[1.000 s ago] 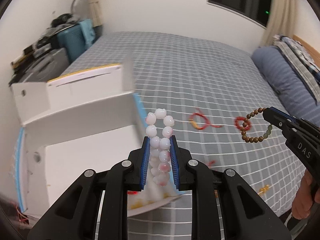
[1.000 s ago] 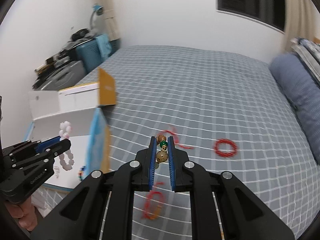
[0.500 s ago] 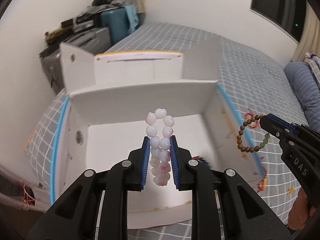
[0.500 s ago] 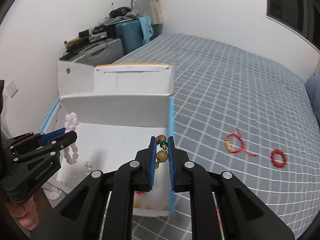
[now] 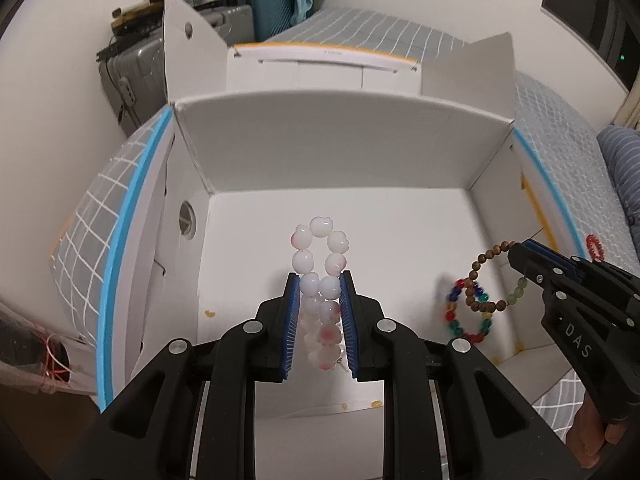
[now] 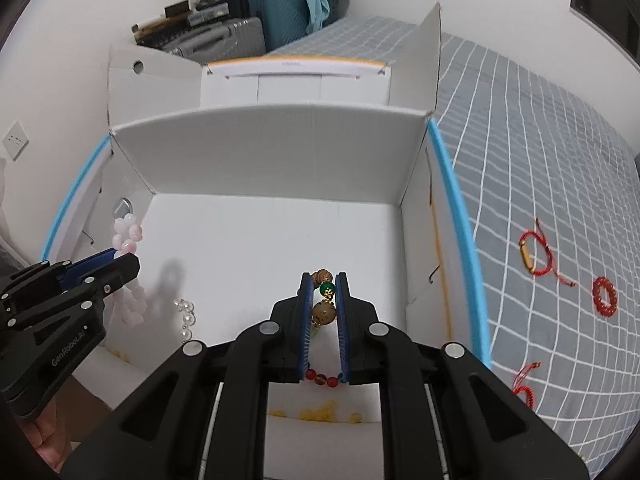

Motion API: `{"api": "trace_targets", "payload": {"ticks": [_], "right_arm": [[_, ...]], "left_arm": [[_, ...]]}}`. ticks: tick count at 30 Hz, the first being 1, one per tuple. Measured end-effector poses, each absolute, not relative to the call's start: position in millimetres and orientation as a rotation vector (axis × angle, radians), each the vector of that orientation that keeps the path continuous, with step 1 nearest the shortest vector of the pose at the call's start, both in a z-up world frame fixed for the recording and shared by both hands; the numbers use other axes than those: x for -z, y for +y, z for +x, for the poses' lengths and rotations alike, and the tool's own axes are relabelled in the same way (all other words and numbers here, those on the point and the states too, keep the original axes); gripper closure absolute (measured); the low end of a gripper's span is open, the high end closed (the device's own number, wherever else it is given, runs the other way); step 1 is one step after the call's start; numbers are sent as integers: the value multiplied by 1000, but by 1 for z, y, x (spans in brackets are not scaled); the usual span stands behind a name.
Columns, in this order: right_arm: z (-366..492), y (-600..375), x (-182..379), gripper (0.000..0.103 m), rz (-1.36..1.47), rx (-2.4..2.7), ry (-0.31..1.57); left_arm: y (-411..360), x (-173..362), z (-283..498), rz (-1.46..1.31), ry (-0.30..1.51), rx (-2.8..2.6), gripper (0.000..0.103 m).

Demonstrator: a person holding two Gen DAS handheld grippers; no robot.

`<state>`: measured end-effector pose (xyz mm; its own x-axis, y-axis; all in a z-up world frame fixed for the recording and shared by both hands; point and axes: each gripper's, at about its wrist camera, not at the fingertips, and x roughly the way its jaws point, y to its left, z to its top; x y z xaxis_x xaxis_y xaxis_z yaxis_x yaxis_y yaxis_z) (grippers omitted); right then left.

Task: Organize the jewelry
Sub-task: 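Carry the pink-white and brown wooden bracelets over the white box with both tools, then open both tools to release the bracelets into the box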

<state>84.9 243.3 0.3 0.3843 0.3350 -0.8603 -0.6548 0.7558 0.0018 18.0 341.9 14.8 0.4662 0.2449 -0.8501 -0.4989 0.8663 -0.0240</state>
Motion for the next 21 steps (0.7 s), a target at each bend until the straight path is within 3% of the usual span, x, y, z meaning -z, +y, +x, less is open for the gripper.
{"api": "trace_targets", "payload": {"ticks": [18,20,21], "right_arm": [[87,254,12,90,-405,-640,1017],[85,253,9,81,-406,-645,1006],[83,252,4,71,-402,-648,991]], "left_arm": [[352,1,23,-333,1029,-449,80],[351,-3,22,-320,1019,-462,76],[350,-5,21,-318,1013,-466,72]]}}
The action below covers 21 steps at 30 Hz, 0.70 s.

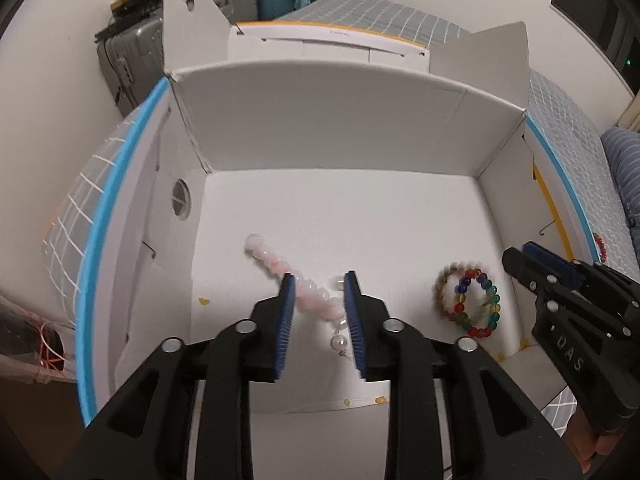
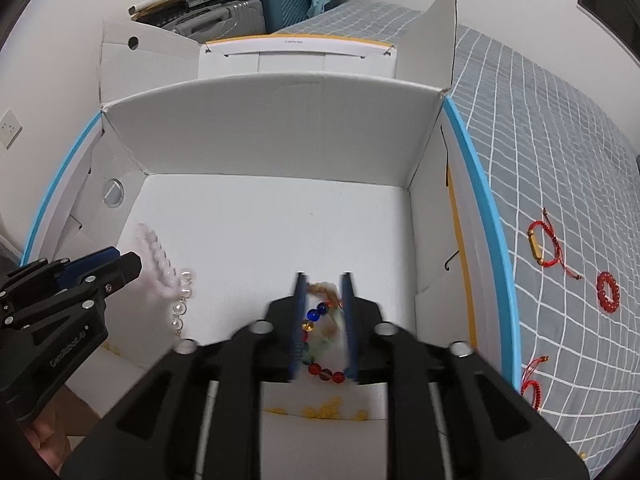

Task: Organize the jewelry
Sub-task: 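Open both tools to release the bracelets into the box, then move both tools back toward the remaining red string bracelets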

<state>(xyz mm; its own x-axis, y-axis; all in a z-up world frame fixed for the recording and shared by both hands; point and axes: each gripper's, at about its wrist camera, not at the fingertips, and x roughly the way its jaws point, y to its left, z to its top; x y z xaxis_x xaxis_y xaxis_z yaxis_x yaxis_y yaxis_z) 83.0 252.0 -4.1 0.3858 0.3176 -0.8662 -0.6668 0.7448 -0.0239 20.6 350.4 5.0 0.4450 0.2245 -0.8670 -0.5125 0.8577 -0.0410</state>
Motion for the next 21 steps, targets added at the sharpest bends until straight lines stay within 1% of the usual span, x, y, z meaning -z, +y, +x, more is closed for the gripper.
{"api": "trace_targets", "payload": {"ticks": [1,2,3,4,5,7,9,12,15,21], "right_arm": [[81,251,0,62,-399,-652,976],[79,248,-5,57,-395,-656,958],[78,246,-10,48,-392,-655,941],[76,243,-16,38,-390,-650,921],[74,237,-24,35,-387,-646,892],[73,227,-35,27,-385,-635,853],[76,210,-46,21,-362,-615,829],[79,183,-60,12,-342,-590,791],[77,154,-71,11,-356,-536,732],[90,77,-73,11,-326,-425,732]], "left_arm": [[350,-9,19,-317,1002,-469,69],[349,-13,18,-318,993,-469,62],[348,-17,16,-318,980,-472,48],[346,-24,13,-315,957,-482,42],[343,-30,11,-309,936,-486,34],[336,-41,8,-295,909,-488,28],[328,-50,4,-289,876,-490,16],[312,-62,2,-261,832,-481,11],[291,-71,5,-233,789,-474,6],[230,-74,27,-202,763,-361,6]]}}
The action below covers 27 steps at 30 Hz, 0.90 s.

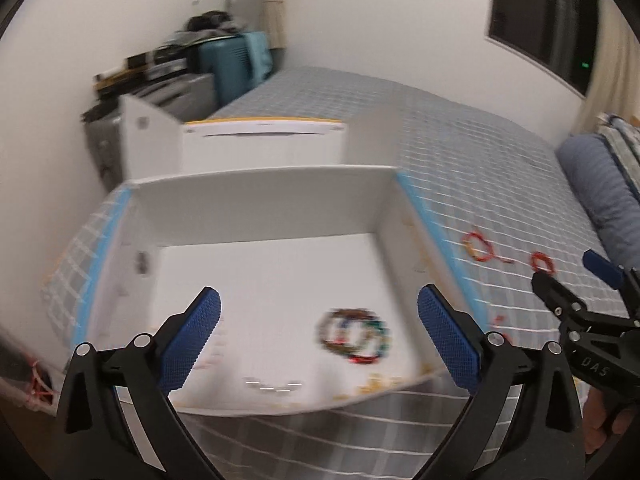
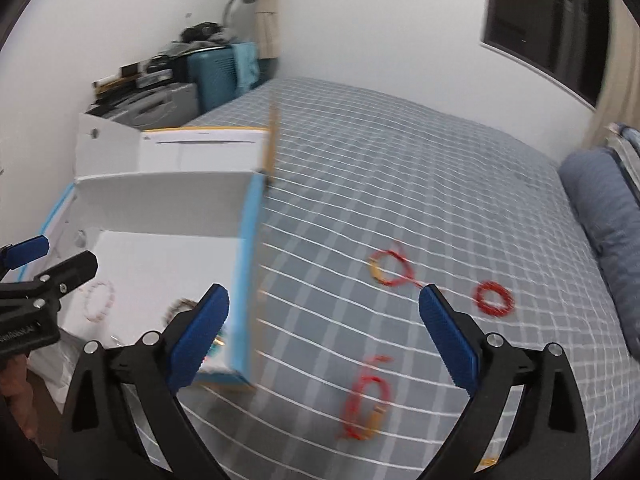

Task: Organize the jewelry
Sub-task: 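Move both tools back toward the remaining red string bracelets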

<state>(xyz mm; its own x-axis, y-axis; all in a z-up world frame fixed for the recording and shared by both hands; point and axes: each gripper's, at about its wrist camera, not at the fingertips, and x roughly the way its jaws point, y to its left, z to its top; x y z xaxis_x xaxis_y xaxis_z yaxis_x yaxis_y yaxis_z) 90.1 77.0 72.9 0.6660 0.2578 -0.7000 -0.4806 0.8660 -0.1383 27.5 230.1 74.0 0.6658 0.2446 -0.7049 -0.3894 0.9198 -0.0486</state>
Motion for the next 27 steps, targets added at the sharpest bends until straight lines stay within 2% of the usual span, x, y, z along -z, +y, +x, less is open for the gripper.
{"api": "trace_targets", "payload": {"ticks": [13,16,27], "right_arm": [[106,-77,-53,11,-207,-198,792],[105,-101,-42,8,-188,-157,808],[86,-156,13,8,-161,-125,881]], "left_arm": [[77,-41,85,-105,809,-87,6],[50,-32,93,-75,817,-49,6],[18,23,110,-68,887,-30,6]]}}
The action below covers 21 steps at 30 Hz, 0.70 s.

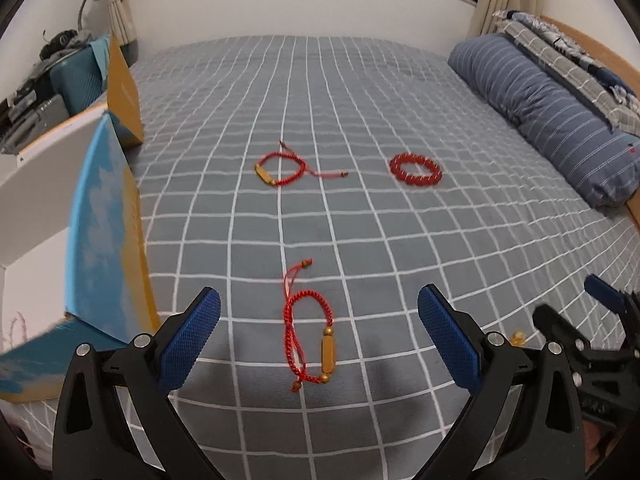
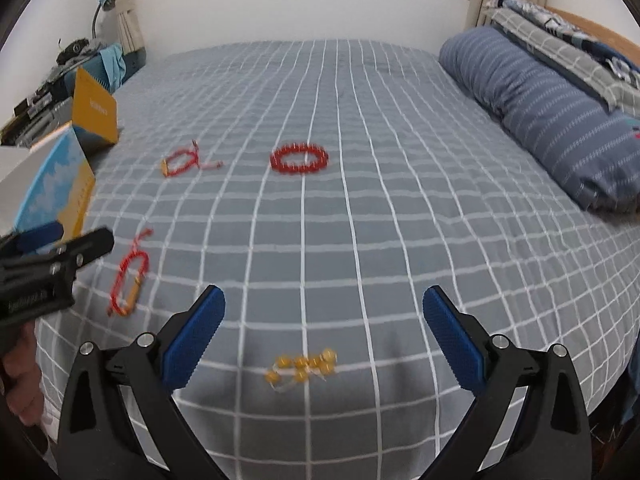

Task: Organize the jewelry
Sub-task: 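Move both tools back toward the remaining red string bracelets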

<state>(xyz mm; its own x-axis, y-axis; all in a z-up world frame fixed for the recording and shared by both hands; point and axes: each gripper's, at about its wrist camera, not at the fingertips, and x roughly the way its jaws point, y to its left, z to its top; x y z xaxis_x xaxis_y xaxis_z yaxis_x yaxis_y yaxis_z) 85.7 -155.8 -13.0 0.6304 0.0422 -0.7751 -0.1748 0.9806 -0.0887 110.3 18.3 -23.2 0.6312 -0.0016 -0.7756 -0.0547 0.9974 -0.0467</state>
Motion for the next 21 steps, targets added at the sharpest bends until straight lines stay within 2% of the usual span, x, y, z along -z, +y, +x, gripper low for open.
{"api": "trace_targets", "payload": {"ticks": [8,14,21], "right_arm": [[71,-160,46,8,-172,-158,930],[70,-158,55,17,-158,-185,955],[72,-159,67,34,-158,-194,981]], "left_arm": [[18,57,117,-72,926,-40,6],[14,77,120,-63,947,-35,6],[13,96,124,-57,966,-25,6]]}}
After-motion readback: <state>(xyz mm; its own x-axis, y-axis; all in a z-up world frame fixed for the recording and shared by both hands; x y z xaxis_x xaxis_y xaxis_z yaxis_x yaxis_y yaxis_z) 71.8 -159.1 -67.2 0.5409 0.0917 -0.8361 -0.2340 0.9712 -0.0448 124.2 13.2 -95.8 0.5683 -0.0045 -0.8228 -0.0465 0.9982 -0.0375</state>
